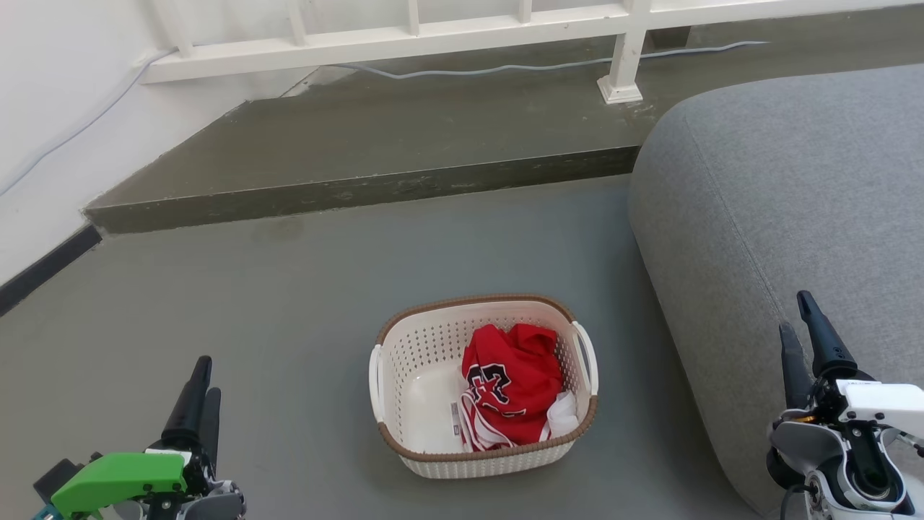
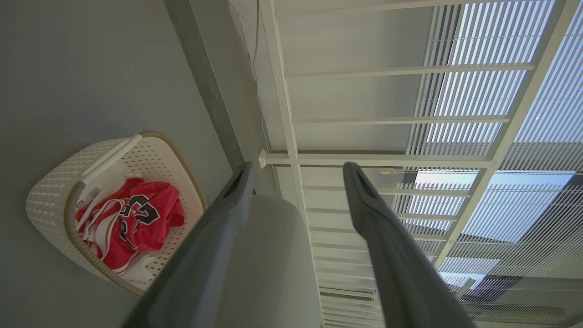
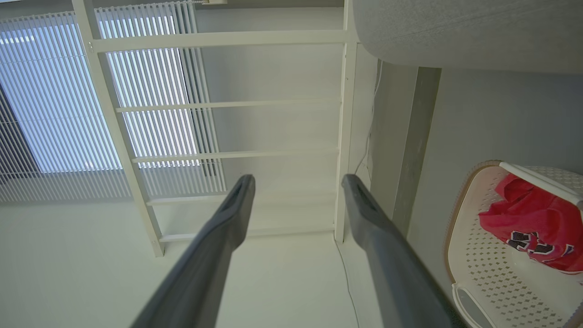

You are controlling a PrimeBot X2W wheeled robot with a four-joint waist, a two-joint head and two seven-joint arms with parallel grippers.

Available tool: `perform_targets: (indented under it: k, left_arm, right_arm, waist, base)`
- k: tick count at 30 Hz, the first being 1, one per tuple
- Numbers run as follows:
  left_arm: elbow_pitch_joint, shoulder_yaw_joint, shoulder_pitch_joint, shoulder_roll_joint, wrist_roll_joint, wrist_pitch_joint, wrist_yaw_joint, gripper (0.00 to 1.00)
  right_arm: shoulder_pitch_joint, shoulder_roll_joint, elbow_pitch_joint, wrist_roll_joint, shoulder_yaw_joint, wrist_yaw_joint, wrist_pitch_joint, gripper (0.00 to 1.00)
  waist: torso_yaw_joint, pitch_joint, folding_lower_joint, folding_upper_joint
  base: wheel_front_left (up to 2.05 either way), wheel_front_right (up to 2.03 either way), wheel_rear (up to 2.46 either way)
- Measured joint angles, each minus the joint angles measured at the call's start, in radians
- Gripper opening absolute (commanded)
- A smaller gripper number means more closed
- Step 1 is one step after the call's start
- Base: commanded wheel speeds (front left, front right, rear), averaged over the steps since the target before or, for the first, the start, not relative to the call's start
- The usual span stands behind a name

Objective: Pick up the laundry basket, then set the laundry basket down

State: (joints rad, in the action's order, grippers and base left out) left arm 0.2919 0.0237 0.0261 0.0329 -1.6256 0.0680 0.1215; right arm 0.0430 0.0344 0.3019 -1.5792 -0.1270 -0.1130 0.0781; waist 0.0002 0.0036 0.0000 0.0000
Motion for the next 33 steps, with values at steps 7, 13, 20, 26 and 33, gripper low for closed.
perform_targets:
  k: [7, 13, 20, 26, 33]
  left_arm:
    - [-0.010, -0.020, 0.006, 0.000, 0.040, -0.034, 0.000, 1.00]
    - [-0.012, -0.038, 0.019, 0.015, 0.122, -0.063, 0.000, 1.00]
    - [-0.013, -0.068, 0.031, 0.033, 0.235, -0.084, -0.008, 1.00]
    - [-0.018, -0.093, 0.042, 0.046, 0.335, -0.104, -0.026, 1.00]
    - [-0.043, -0.099, 0.062, 0.049, 0.432, -0.116, -0.050, 1.00]
  right_arm:
    - [0.000, 0.017, -0.007, 0.050, 0.009, 0.000, -0.023, 1.00]
    - [0.000, 0.044, -0.017, 0.124, 0.034, 0.000, -0.046, 1.00]
    - [0.000, 0.092, -0.023, 0.255, 0.069, 0.000, -0.080, 1.00]
    - [0.001, 0.116, -0.032, 0.362, 0.101, 0.020, -0.102, 1.00]
    - [0.006, 0.135, -0.038, 0.459, 0.135, 0.037, -0.119, 1.00]
  waist:
    - [0.002, 0.000, 0.0000, 0.0000]
    - [0.004, 0.001, 0.0000, 0.0000]
    - [0.007, 0.002, 0.0000, 0.0000]
    - [0.010, 0.003, 0.0000, 0.0000]
    - [0.012, 0.004, 0.0000, 0.0000]
  base:
    - [0.00, 0.00, 0.00]
    - [0.00, 0.00, 0.00]
    - [0.00, 0.00, 0.00]
    - [0.00, 0.00, 0.00]
    - [0.00, 0.00, 0.00]
